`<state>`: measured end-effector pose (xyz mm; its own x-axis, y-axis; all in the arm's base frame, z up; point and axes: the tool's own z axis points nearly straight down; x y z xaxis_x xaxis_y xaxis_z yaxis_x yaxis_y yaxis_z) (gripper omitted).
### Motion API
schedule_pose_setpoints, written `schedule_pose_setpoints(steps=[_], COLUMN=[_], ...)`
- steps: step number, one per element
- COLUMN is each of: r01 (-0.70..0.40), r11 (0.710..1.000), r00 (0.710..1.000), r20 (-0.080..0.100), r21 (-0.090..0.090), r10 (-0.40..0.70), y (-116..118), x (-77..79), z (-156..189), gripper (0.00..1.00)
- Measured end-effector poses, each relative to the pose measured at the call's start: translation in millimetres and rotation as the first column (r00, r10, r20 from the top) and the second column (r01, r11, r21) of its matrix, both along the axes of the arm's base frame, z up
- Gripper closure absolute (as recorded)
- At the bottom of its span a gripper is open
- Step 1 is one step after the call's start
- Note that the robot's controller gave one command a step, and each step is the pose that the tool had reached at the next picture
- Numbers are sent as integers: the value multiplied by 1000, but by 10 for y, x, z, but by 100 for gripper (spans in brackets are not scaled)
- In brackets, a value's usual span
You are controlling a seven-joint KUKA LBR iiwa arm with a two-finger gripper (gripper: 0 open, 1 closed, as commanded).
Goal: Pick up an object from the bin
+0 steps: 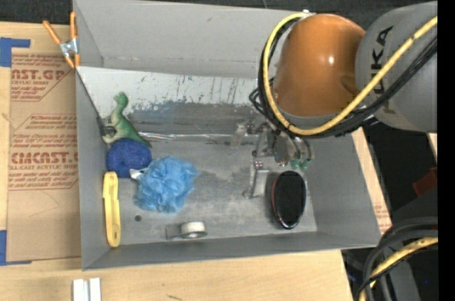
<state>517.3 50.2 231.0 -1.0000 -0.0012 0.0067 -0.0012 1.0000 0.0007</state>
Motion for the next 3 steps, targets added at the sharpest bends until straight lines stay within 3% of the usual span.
schedule_pose_setpoints(steps=[1, 2, 3], r01=[1, -48, -100], r11=[1000, 999, 995], r00=[1000, 999, 995], r20=[8, 13, 10], r21=[1, -1, 5], r10=[-1, 48, 100], y=[-2, 312, 412], x=[14, 108, 187], z=[46, -307, -732], gripper=[0, 0, 0])
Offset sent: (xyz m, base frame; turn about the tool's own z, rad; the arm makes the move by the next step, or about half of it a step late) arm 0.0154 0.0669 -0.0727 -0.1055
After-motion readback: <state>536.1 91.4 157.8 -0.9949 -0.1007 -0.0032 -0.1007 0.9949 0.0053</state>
